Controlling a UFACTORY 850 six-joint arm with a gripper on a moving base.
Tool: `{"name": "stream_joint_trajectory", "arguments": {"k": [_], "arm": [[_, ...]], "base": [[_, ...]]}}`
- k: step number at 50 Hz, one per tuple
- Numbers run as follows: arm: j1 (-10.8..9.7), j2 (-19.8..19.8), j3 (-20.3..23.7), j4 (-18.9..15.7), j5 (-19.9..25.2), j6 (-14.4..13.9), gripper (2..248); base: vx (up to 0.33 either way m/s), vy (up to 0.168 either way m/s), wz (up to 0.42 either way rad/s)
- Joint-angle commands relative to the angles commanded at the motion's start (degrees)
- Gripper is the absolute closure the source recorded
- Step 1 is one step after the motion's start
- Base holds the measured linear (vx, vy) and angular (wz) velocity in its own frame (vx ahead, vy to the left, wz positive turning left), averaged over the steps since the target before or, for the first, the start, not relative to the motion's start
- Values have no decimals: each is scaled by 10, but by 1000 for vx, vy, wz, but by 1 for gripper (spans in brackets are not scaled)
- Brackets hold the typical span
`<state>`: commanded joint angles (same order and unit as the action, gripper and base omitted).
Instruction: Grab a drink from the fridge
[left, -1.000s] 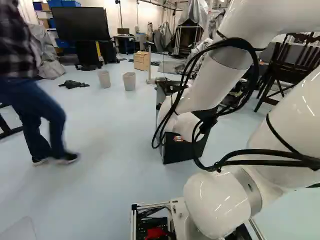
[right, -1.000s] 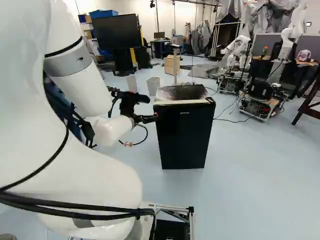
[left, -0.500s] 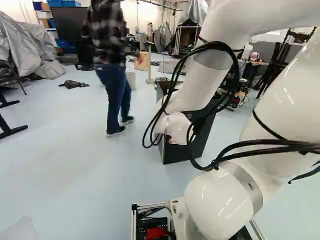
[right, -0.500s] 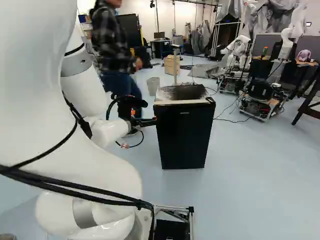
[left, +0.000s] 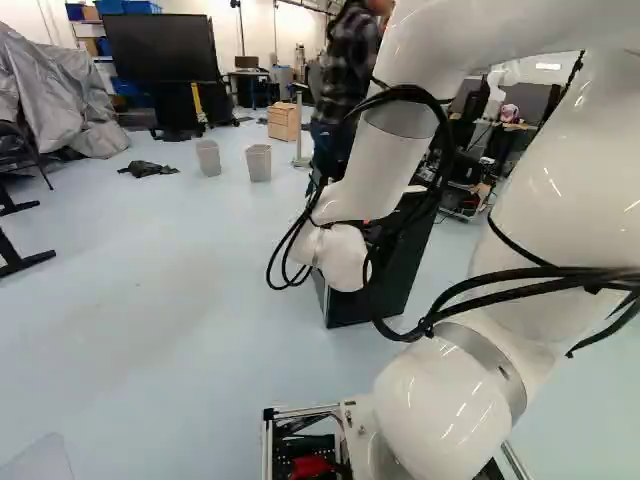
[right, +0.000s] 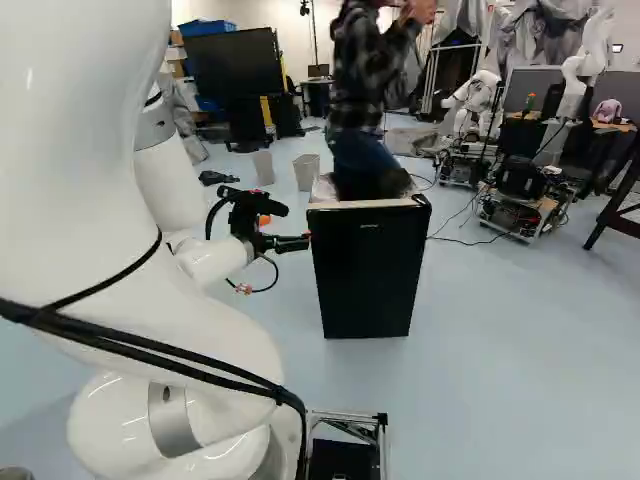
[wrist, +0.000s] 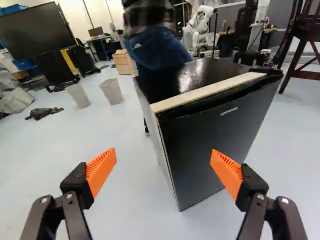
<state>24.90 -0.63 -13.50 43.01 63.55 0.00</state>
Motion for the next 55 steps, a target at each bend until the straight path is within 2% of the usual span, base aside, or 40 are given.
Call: {"name": "stream_joint_trajectory", "arguments": {"k": [12, 40, 55], "arm": [[21, -30, -24, 41, 25, 0, 3], [60, -140, -96, 136, 82, 0, 3], [75, -203, -143, 187, 115, 0, 3]], "base": [[0, 0, 0], [0, 0, 0], [0, 0, 0]]}}
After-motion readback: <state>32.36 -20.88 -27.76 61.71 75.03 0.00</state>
